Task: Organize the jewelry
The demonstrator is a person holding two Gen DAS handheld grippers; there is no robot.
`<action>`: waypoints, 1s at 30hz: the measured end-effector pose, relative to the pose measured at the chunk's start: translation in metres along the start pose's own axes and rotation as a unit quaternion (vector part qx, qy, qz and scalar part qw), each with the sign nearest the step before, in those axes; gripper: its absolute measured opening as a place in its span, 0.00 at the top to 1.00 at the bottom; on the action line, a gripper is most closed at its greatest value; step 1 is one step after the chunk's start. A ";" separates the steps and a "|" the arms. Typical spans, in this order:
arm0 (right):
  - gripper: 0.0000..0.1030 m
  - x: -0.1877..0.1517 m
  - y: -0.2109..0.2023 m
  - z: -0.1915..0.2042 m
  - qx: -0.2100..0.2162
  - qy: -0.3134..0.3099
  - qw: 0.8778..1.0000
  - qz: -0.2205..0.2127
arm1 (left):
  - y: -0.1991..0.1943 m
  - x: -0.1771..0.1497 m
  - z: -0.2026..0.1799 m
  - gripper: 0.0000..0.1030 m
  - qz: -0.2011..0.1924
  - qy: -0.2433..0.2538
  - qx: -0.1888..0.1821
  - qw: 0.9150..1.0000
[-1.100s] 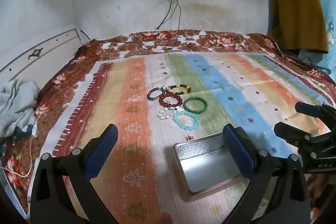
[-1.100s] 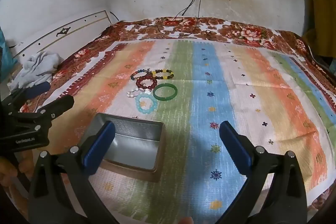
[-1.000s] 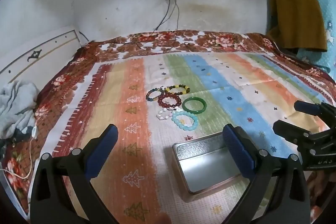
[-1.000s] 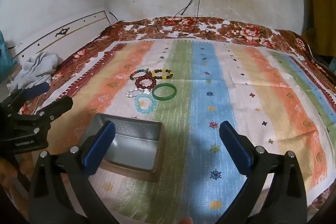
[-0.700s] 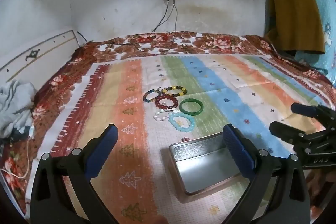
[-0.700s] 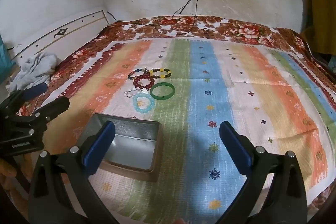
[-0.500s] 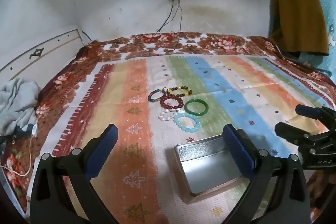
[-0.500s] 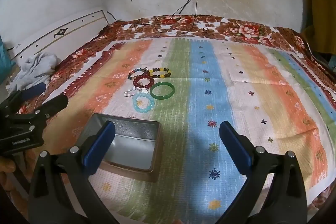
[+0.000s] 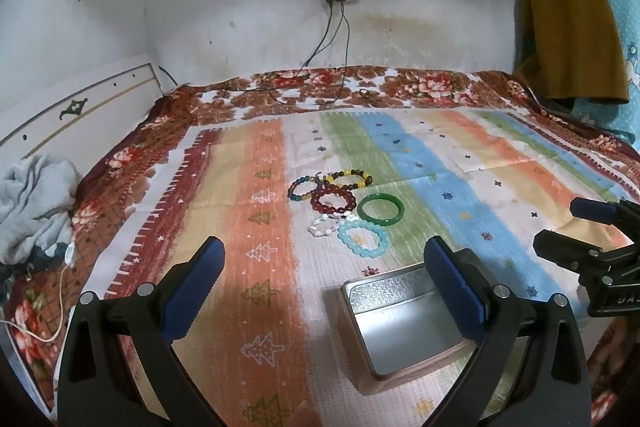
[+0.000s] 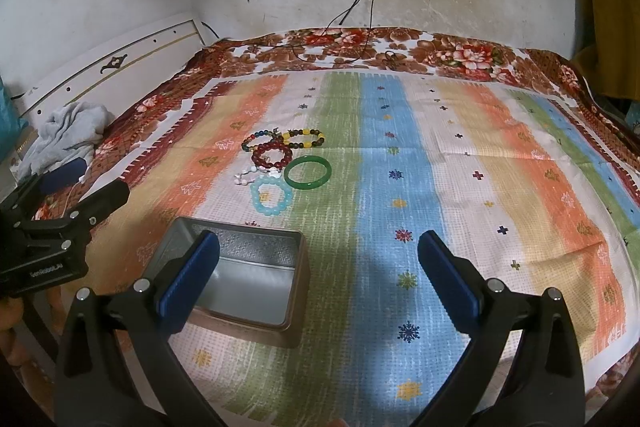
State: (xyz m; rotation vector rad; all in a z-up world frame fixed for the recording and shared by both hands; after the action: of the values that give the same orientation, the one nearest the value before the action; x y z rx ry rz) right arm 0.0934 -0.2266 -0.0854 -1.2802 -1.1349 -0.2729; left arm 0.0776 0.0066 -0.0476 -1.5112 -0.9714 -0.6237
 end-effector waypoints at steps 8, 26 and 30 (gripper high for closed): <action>0.05 -0.006 0.007 -0.006 0.001 0.002 1.000 0.003 | 0.003 -0.003 -0.002 0.05 0.007 0.012 0.001 1.000; 0.05 -0.001 0.011 -0.003 0.008 0.002 1.000 0.010 | 0.012 -0.012 0.003 0.05 0.036 0.009 0.002 0.999; 0.05 0.000 0.012 -0.003 0.008 0.003 1.000 0.010 | 0.015 -0.013 0.003 0.05 0.038 0.011 0.008 0.999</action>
State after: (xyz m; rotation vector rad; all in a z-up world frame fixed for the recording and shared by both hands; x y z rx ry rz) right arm 0.1040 -0.2254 -0.0927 -1.2755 -1.1163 -0.2511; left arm 0.0828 0.0070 -0.0669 -1.5161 -0.8965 -0.5753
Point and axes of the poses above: each gripper's, at about its wrist camera, not at the fingertips, and y roughly the way its jaws point, z to its left, x to its top, the point moved 9 cm from there along y, roughly the way its jaws point, and after that the axes turned 15 degrees about -y, right-handed, at the moved point
